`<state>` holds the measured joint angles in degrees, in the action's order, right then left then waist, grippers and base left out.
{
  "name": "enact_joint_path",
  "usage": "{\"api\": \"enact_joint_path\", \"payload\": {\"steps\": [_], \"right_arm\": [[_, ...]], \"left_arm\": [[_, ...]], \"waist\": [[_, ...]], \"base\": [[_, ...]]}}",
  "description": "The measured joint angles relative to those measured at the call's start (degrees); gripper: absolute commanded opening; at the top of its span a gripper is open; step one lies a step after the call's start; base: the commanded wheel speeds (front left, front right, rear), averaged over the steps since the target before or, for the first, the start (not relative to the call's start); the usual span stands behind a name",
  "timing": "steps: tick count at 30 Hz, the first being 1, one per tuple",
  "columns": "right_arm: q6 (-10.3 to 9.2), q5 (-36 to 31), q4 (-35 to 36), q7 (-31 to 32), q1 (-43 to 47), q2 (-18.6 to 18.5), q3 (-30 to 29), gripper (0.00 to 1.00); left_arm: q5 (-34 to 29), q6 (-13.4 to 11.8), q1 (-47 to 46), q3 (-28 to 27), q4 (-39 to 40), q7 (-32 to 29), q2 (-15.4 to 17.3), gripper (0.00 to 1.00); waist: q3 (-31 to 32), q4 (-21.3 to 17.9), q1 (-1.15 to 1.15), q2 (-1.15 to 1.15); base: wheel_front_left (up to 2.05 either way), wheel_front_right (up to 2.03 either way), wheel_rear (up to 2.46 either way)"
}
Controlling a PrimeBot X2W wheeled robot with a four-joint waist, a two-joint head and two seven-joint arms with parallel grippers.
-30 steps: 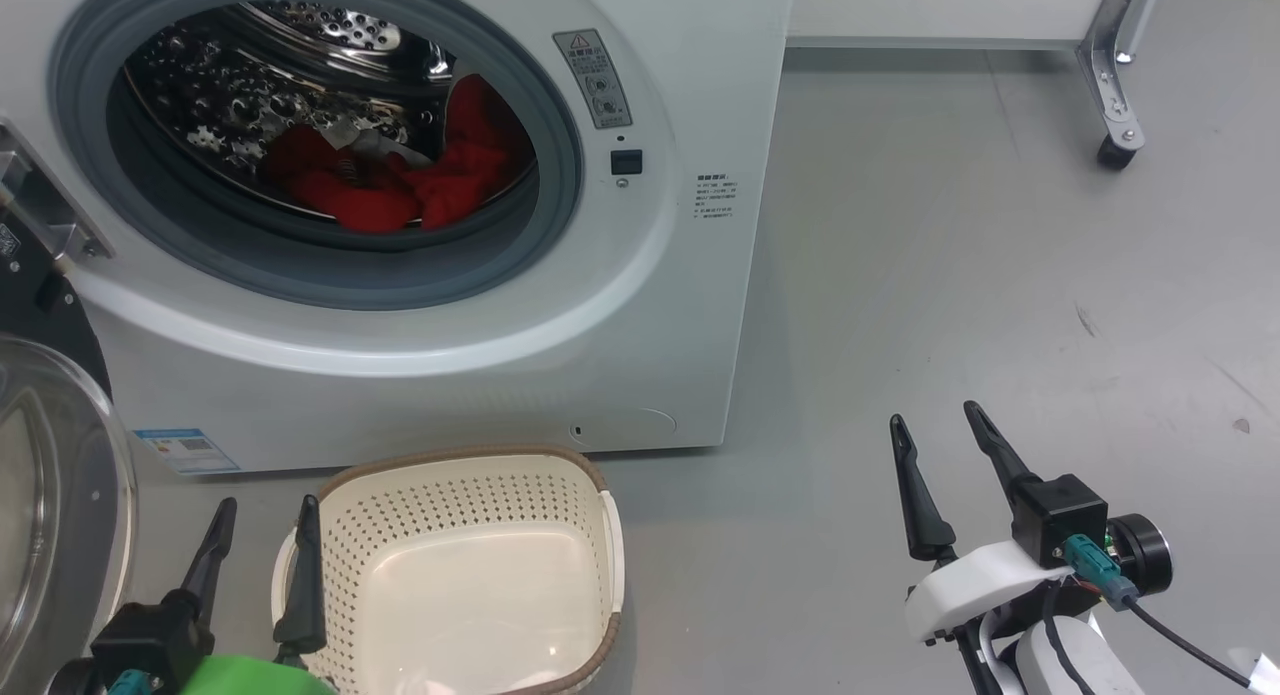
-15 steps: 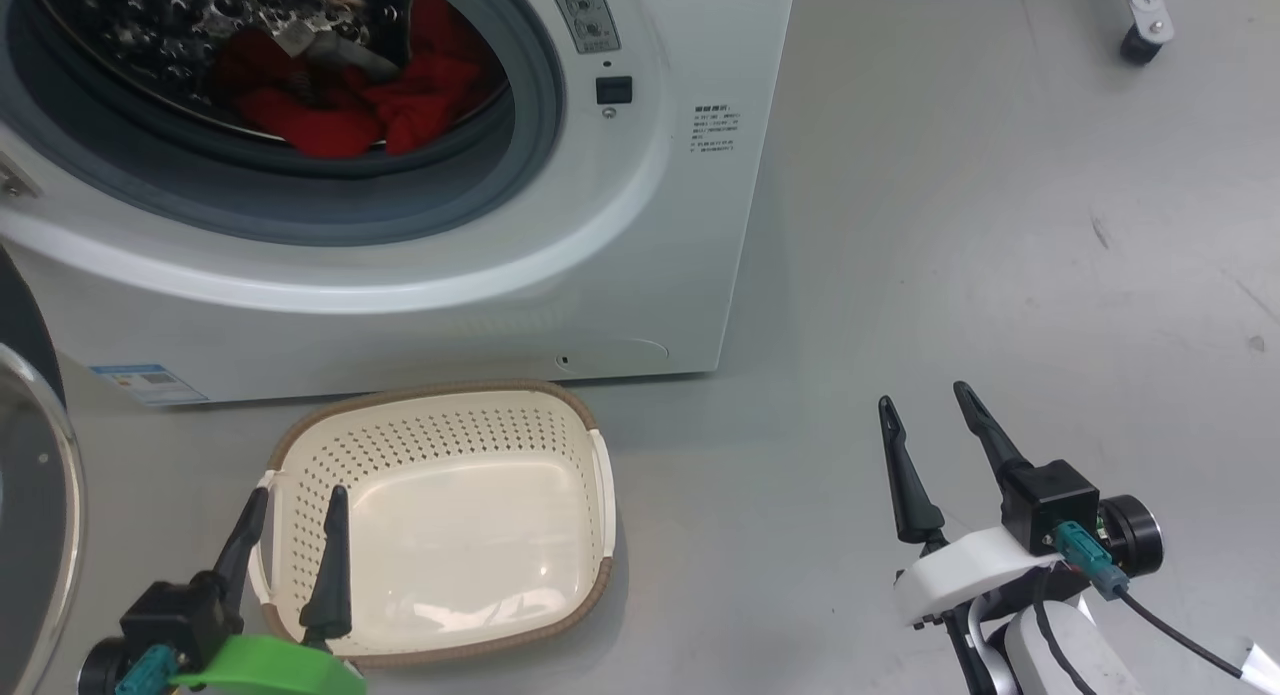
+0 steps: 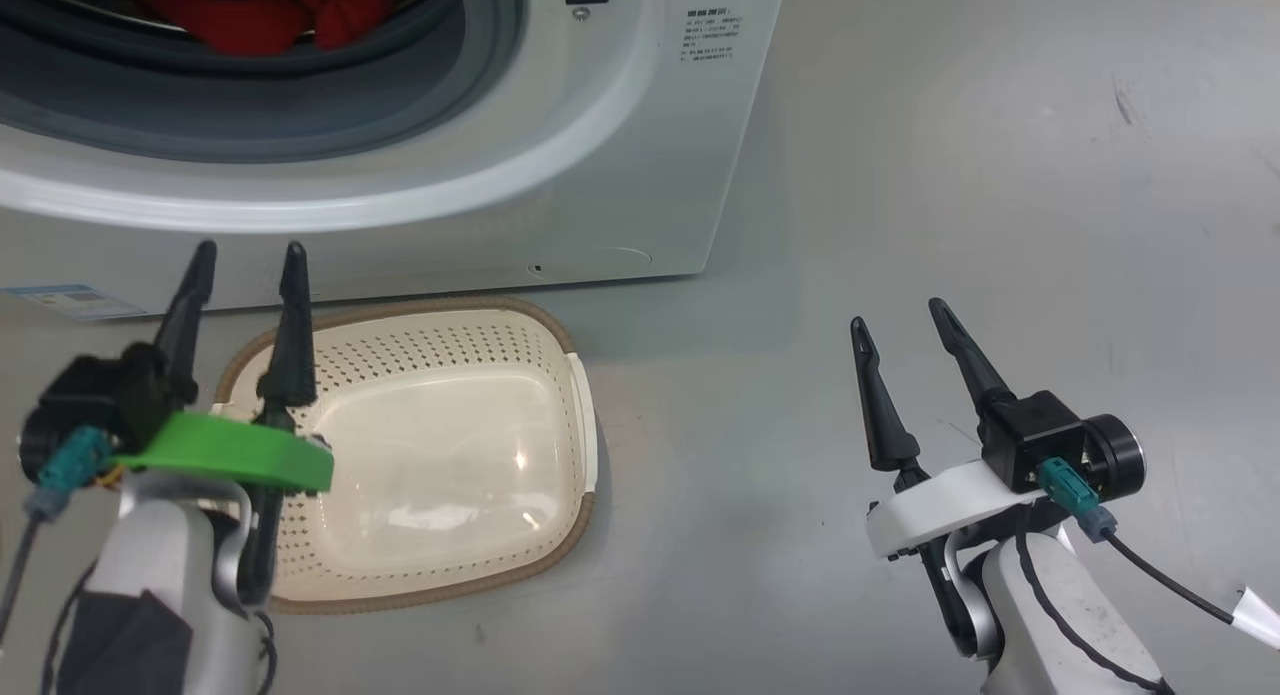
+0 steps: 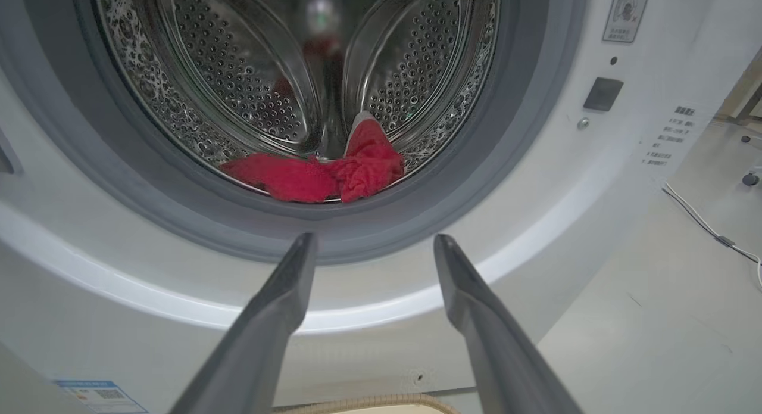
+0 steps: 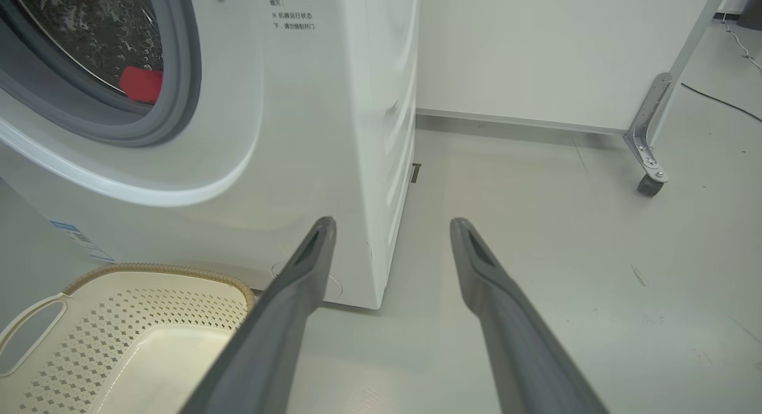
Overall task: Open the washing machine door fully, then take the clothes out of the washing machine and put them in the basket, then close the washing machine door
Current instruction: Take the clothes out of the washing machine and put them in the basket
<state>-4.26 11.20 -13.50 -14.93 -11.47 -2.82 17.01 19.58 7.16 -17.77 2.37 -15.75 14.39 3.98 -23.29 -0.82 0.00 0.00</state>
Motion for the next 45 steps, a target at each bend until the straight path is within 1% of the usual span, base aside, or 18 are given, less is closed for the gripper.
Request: {"api": "enact_joint_path", "payload": {"steps": [3,4,11,16,18,23,28,31,35,36,45], "right_arm": [[-0.12,0.33,0.09,0.00,-0.79,0.00,0.43,1.00],[-0.52,0.34,0.13,0.00,-1.06,0.00,0.57,1.00],[-0.94,0.88,0.22,0.00,-2.31,-0.02,1.78,1.00],[-1.03,2.03,0.75,0.00,-3.54,-0.03,3.42,1.00],[-1.41,2.43,0.87,0.00,-3.82,-0.03,4.01,1.00],[-1.49,2.93,1.23,0.00,-4.73,-0.05,5.42,1.00],[-1.79,3.92,1.75,0.00,-5.75,-0.04,6.61,1.00],[-1.97,4.12,2.04,0.00,-5.96,-0.04,7.12,1.00],[-2.09,4.81,2.09,0.00,-6.34,-0.04,7.68,1.00],[-2.42,5.15,2.10,0.00,-6.64,-0.04,7.86,1.00],[-2.53,6.47,2.67,0.00,-8.42,-0.04,9.22,1.00]], "left_arm": [[0.35,0.03,-5.00,0.24,-0.47,-0.78,1.59,1.00],[0.66,0.03,-6.91,0.44,-0.60,-1.41,2.07,1.00],[2.26,0.03,-17.62,1.53,-2.76,-5.35,4.94,1.00],[2.82,0.03,-22.82,0.71,-6.28,-9.03,7.39,1.00],[3.03,0.03,-25.29,-0.29,-7.90,-10.47,8.39,1.00],[3.03,0.03,-30.76,-1.78,-11.15,-14.14,11.02,1.00],[2.21,0.03,-35.82,-2.36,-13.32,-16.34,13.97,1.00],[2.01,0.03,-38.82,-2.08,-13.92,-16.86,14.14,1.00],[2.16,0.03,-41.91,-1.40,-15.02,-17.37,13.17,1.00],[2.16,0.03,-42.30,-1.18,-15.40,-17.45,12.92,1.00],[2.77,0.03,-44.56,-0.44,-20.29,-18.46,12.61,1.00]], "waist": [[-1.62,-0.62,0.00,0.00],[-2.11,-0.86,0.00,0.00],[-5.19,-2.68,0.00,0.00],[-7.33,-4.13,0.00,0.00],[-8.25,-4.72,0.00,0.00],[-10.67,-6.13,0.00,0.00],[-13.05,-7.62,0.01,0.00],[-14.42,-8.52,0.01,0.00],[-16.17,-9.55,0.00,0.00],[-16.57,-9.78,0.01,0.00],[-19.75,-11.76,0.00,0.00]], "base": [[0.00,0.00,0.00],[0.00,0.00,0.00],[0.00,0.00,0.00],[0.00,0.00,0.00],[0.00,0.00,0.00],[0.00,0.00,0.00],[0.00,0.00,0.00],[0.00,0.00,0.00],[0.00,0.00,0.00],[0.00,0.00,0.00],[0.00,0.00,0.00]]}}
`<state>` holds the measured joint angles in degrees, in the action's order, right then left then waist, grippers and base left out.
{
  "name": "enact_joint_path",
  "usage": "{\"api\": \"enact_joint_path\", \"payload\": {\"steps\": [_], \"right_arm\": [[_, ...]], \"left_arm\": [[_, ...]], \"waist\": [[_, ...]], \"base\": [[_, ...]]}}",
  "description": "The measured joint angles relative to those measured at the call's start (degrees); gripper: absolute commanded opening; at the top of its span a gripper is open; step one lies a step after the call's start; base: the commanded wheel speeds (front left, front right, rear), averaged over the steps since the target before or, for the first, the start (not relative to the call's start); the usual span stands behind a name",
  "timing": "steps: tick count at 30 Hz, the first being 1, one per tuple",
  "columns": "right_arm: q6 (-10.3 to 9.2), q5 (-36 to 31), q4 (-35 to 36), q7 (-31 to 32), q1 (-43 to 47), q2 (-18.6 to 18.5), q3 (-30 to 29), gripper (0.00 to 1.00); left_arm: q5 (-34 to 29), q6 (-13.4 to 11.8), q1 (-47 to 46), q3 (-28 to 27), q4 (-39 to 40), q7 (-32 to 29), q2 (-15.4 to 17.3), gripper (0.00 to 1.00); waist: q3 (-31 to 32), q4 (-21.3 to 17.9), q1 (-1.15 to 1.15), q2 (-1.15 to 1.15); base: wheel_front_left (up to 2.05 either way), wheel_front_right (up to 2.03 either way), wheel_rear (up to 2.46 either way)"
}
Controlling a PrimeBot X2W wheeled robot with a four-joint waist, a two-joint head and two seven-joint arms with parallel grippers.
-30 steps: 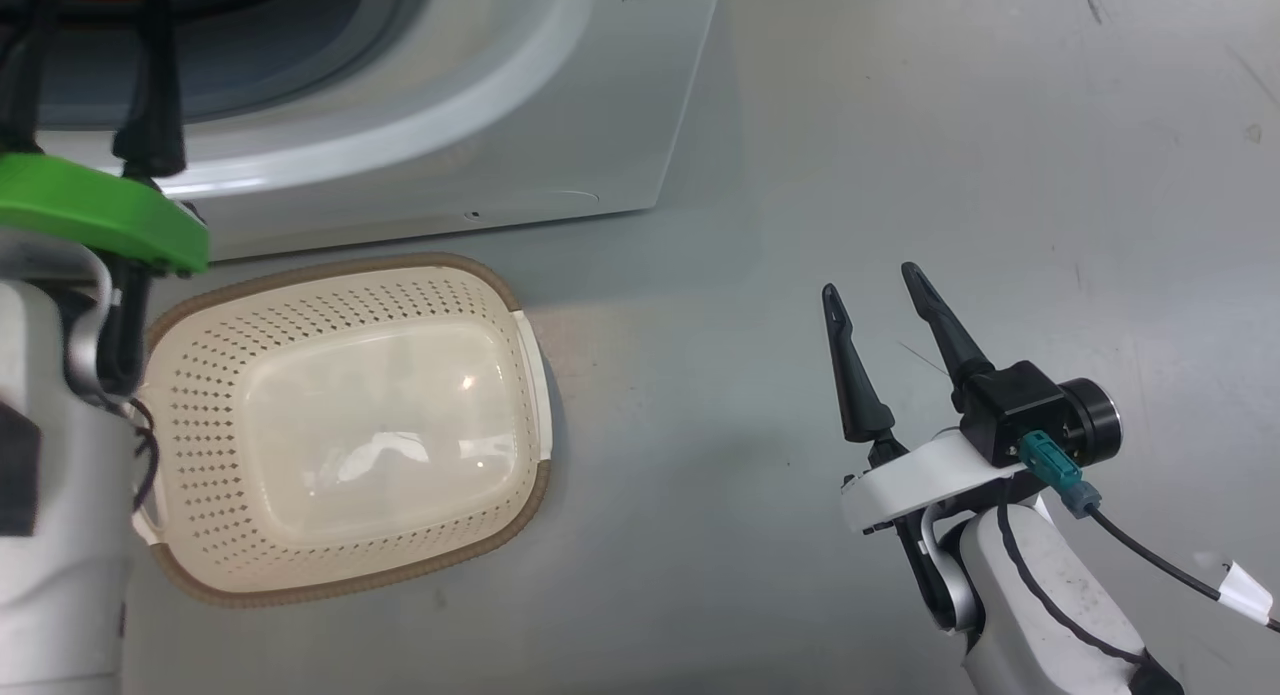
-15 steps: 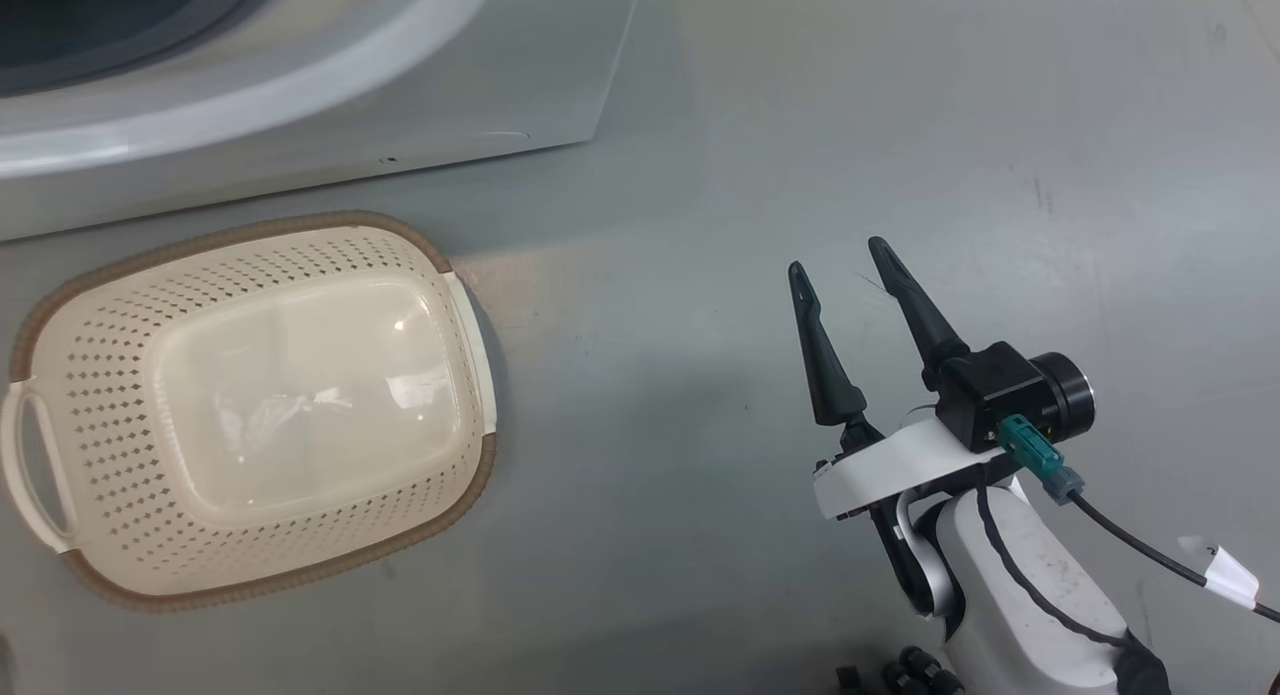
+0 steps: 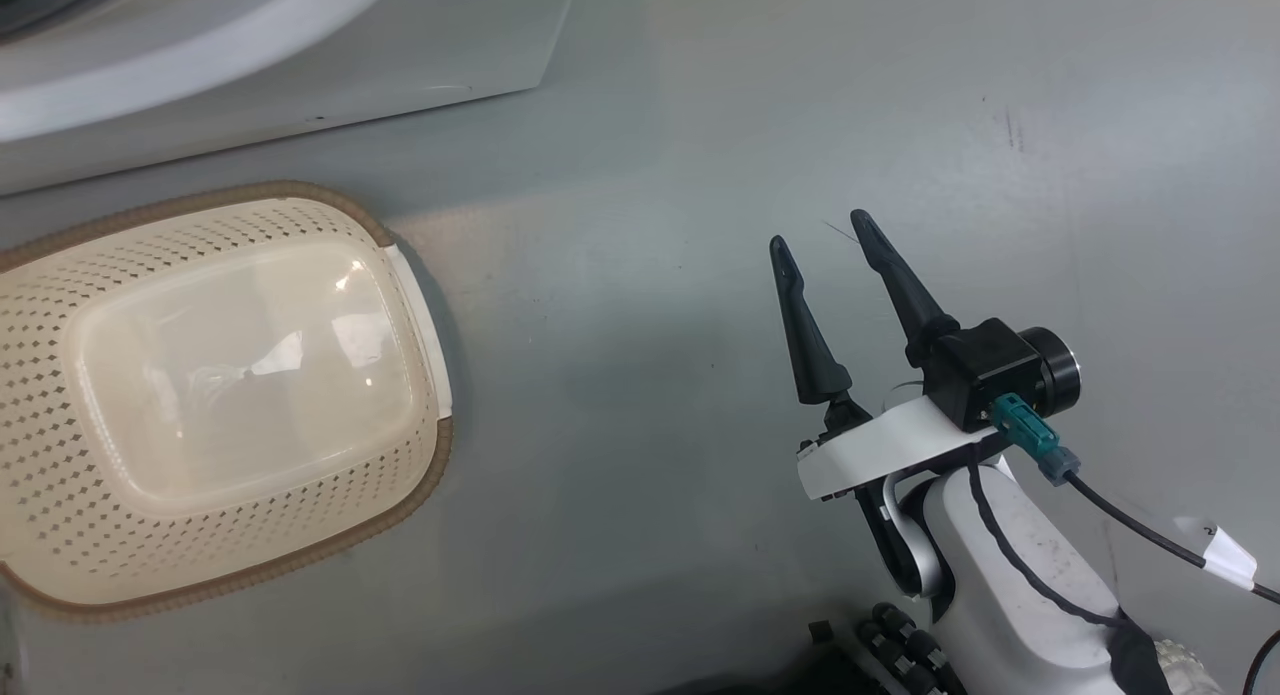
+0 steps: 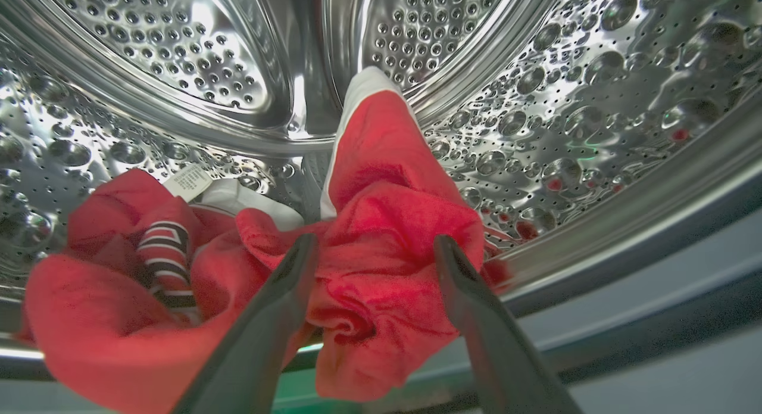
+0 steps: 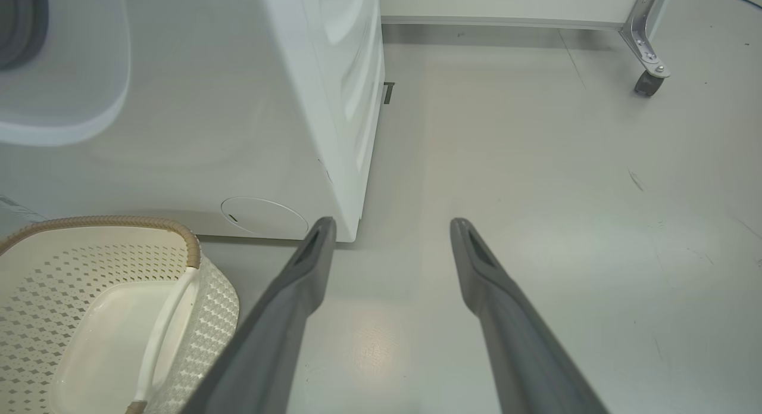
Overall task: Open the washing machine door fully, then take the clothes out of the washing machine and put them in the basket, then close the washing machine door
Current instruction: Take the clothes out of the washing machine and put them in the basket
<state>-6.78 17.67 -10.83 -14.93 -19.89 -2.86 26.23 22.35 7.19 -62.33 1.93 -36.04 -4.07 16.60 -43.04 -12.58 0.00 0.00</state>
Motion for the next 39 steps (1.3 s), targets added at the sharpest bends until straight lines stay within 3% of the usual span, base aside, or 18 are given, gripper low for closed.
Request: {"api": "enact_joint_path", "payload": {"steps": [19,20,21,22,30,39], "right_arm": [[-0.43,0.98,0.00,0.00,-1.31,0.01,0.51,1.00],[-0.43,0.98,-0.02,0.00,-1.49,0.01,0.49,1.00],[-0.43,0.98,-0.12,0.00,-1.76,0.02,0.34,1.00],[-0.43,0.96,-0.21,0.00,-2.02,0.02,0.02,1.00],[-0.43,0.32,-1.36,0.00,-2.23,0.00,-1.93,1.00],[-0.43,-0.76,-2.43,0.00,-2.28,0.00,-3.77,1.00]], "left_arm": [[1.94,-0.04,-5.19,-2.40,-8.31,-1.90,0.45,0.98],[2.27,-0.04,-5.25,-2.44,-8.70,-1.90,0.30,0.74],[2.43,-0.04,-5.26,-2.36,-9.09,-1.85,0.08,0.26],[2.45,-0.04,-5.27,-2.24,-9.51,-1.54,-0.26,0.00],[2.91,-0.04,-5.76,-1.24,-12.65,-0.83,-2.24,0.00],[2.92,-0.04,-4.10,0.97,-15.06,4.26,-5.47,0.00]], "waist": [[-2.66,-1.14,0.00,0.00],[-2.63,-1.07,0.00,0.00],[-2.59,-0.98,0.00,0.00],[-2.51,-0.86,0.00,0.00],[-1.30,0.44,0.00,0.00],[1.33,2.30,0.00,0.00]], "base": [[0.00,0.00,0.00],[0.00,0.00,0.00],[0.00,0.00,0.00],[0.00,0.00,0.00],[0.00,0.00,0.00],[0.00,0.00,0.00]]}}
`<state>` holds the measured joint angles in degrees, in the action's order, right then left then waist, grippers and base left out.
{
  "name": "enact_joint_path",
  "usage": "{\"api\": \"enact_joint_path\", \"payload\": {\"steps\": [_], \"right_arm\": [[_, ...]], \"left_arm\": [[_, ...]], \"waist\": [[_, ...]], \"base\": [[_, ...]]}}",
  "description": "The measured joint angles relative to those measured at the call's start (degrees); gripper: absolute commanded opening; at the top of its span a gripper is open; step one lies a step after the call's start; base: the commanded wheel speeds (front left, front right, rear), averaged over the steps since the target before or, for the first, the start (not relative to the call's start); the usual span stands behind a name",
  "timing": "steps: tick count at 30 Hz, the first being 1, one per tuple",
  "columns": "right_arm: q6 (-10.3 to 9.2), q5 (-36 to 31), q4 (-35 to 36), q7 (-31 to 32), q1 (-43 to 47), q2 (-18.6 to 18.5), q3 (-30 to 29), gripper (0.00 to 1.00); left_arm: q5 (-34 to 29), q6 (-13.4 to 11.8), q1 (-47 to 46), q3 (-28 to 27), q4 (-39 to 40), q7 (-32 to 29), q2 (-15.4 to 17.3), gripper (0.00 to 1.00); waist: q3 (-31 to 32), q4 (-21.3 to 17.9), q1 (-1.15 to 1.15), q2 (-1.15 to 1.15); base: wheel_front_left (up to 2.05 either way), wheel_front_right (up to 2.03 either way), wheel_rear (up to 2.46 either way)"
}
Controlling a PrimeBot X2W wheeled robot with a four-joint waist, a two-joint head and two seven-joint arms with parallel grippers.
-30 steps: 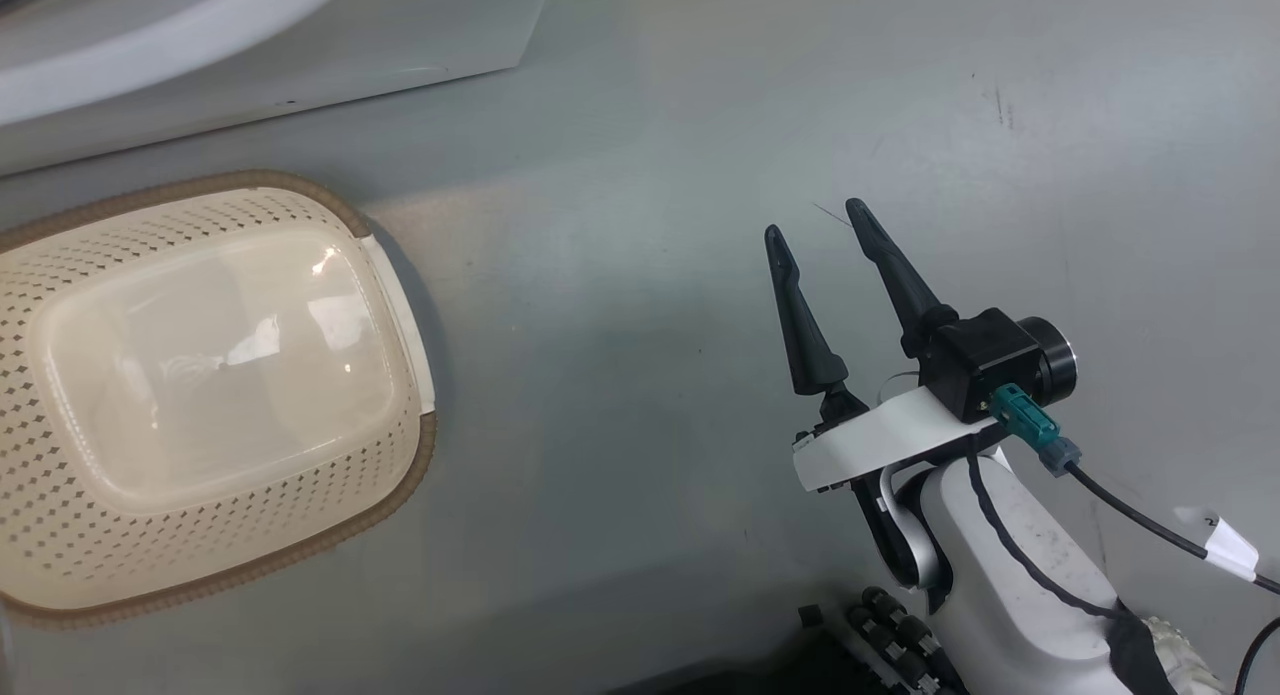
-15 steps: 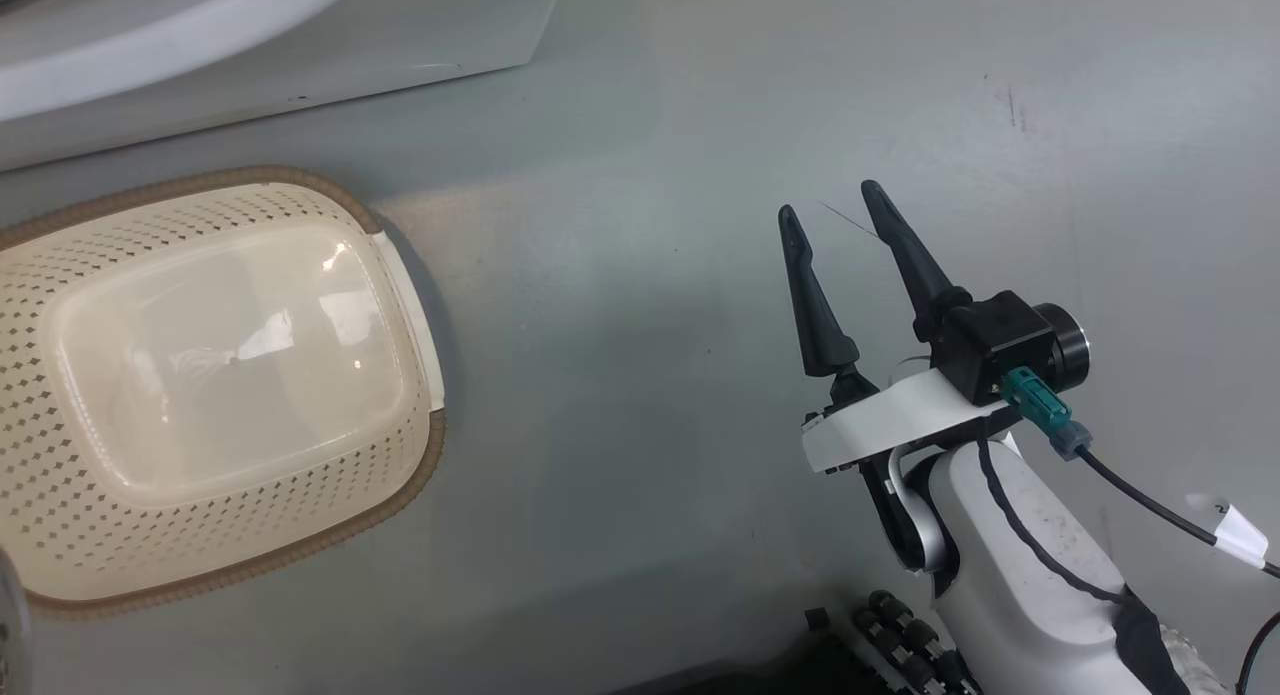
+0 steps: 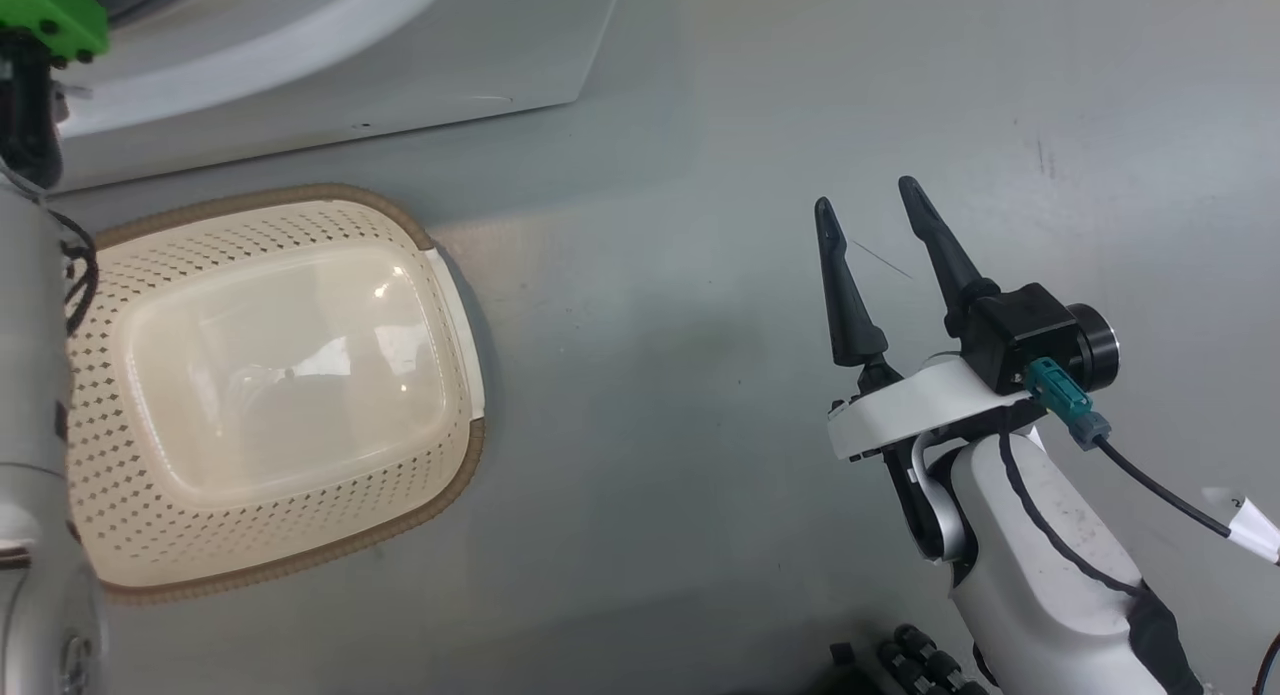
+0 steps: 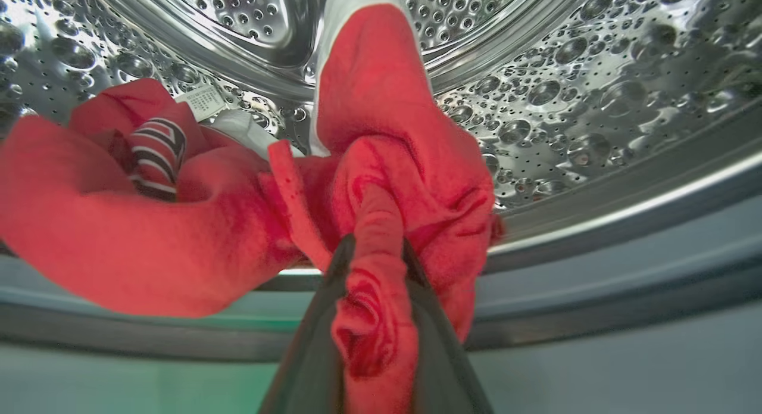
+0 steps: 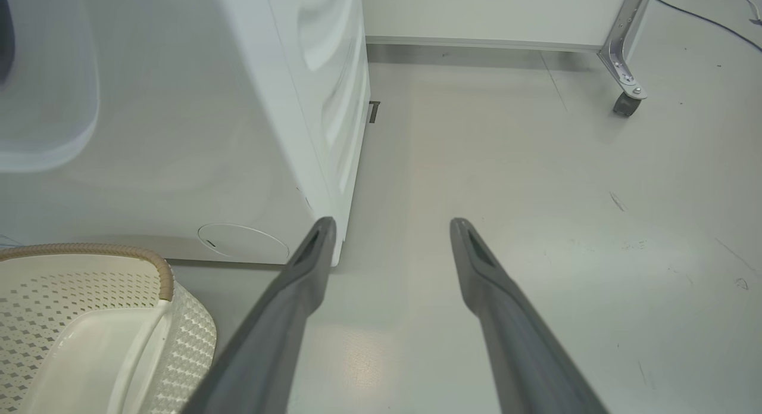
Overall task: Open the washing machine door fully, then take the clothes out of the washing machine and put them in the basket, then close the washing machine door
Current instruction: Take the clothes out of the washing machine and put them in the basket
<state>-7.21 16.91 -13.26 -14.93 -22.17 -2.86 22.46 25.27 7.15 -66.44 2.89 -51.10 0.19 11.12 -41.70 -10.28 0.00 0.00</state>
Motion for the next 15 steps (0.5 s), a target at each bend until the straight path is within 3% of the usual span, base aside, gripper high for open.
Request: {"api": "enact_joint_path", "payload": {"steps": [15], "right_arm": [[0.00,-0.54,-2.98,0.00,0.15,-0.03,-1.46,1.00]], "left_arm": [[2.05,0.04,9.90,7.21,0.75,10.55,-6.00,0.00]], "waist": [[7.75,3.79,0.00,0.00]], "base": [[0.00,0.00,0.00]]}}
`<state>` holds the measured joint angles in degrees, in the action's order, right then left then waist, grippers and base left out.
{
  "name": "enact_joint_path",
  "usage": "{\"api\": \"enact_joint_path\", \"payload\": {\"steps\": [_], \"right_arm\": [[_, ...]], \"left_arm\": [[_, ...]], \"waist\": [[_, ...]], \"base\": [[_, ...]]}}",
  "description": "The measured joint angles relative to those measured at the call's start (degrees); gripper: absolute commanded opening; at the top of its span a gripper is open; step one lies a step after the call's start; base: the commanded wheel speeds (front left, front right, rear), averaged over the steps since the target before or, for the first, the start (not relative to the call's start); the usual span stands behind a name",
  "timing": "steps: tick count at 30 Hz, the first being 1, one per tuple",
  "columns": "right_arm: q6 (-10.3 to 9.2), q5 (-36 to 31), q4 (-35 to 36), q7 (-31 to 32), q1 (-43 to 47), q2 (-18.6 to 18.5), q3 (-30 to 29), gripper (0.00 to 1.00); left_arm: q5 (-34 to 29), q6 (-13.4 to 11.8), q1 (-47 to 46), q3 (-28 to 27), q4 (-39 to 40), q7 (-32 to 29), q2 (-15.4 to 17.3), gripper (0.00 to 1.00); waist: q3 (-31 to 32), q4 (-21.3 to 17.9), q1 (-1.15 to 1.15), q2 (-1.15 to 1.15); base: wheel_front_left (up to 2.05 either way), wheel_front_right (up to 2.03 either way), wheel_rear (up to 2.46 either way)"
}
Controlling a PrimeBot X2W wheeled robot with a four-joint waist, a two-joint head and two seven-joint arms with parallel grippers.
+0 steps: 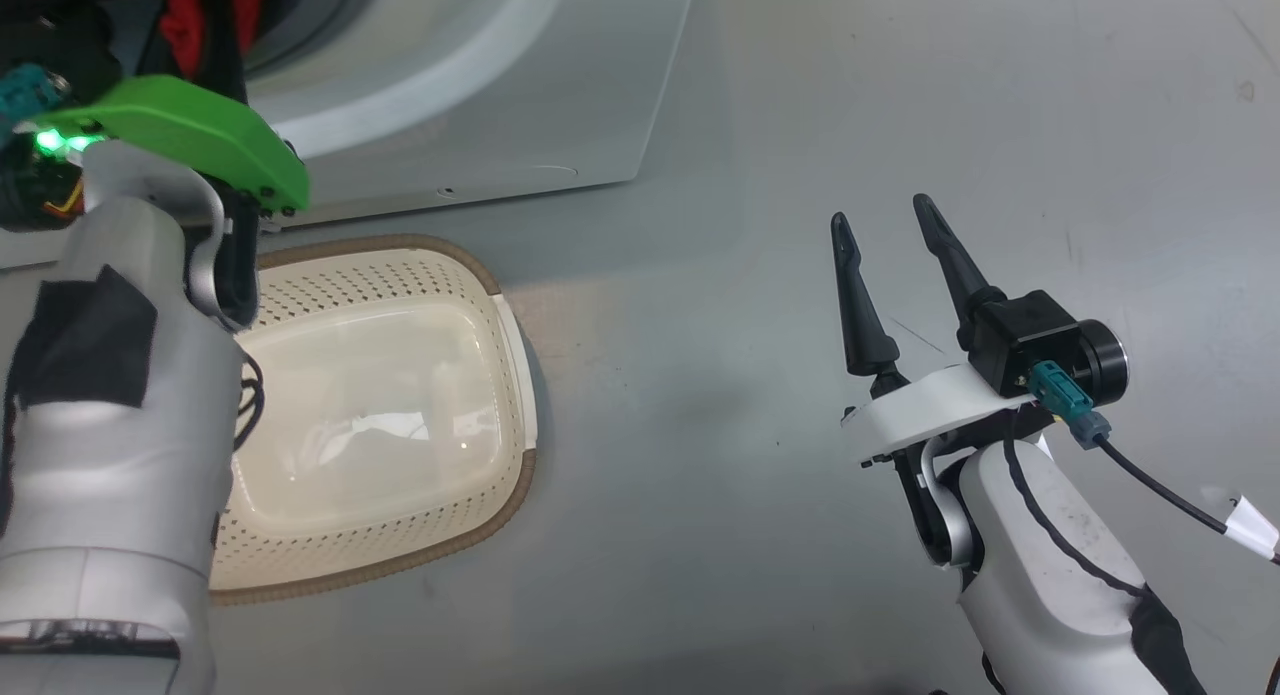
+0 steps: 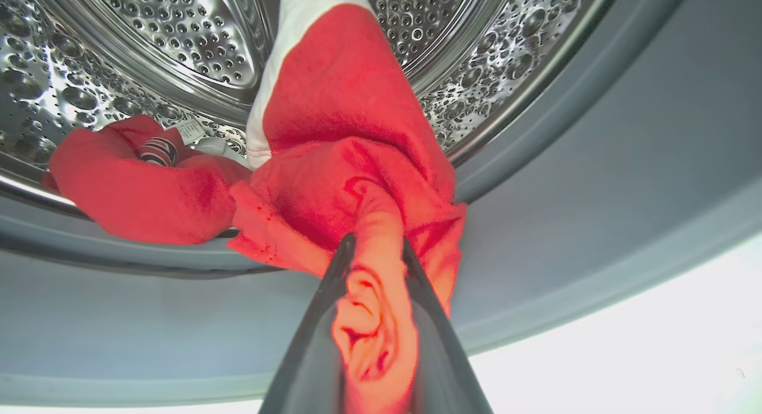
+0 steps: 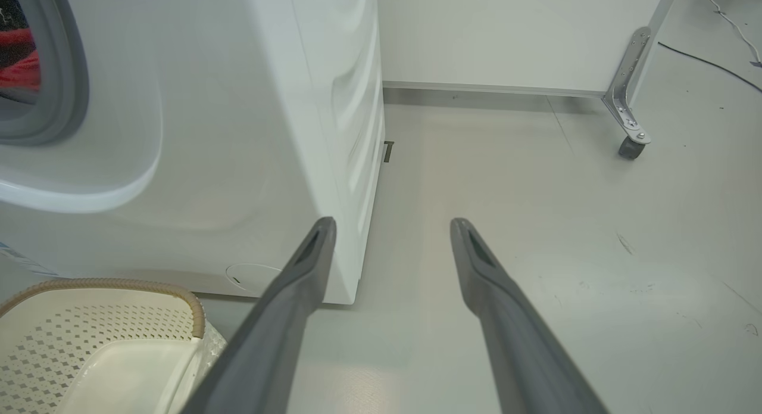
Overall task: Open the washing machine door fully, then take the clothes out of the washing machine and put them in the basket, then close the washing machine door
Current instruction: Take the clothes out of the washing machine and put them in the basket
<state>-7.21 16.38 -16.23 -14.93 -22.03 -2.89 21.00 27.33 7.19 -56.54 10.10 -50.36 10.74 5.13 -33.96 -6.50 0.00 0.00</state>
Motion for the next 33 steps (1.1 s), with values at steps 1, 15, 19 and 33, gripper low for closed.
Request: {"api": "enact_joint_path", "payload": {"steps": [1,15,19,33], "right_arm": [[0.00,0.00,-0.12,0.00,0.13,-0.01,-0.09,1.00],[-0.01,0.10,-2.66,0.00,4.17,-0.08,-1.23,1.00],[0.00,0.12,-2.67,0.00,4.78,-0.08,-1.12,1.00],[0.07,0.19,-2.78,0.00,6.17,-0.13,-0.93,1.00]], "left_arm": [[0.14,0.00,0.95,0.75,0.23,0.52,-0.19,0.00],[3.63,0.00,15.28,5.01,2.45,3.03,-0.66,0.00],[3.88,0.00,18.93,6.02,3.23,3.47,-0.42,0.00],[5.94,0.00,33.32,8.59,1.09,3.52,-0.23,0.00]], "waist": [[0.60,0.24,0.00,0.00],[9.03,3.52,0.00,0.00],[10.91,4.30,0.00,0.00],[13.14,5.18,0.00,0.00]], "base": [[0.00,0.00,0.00],[0.00,0.00,0.00],[0.00,0.00,0.00],[0.00,0.00,0.00]]}}
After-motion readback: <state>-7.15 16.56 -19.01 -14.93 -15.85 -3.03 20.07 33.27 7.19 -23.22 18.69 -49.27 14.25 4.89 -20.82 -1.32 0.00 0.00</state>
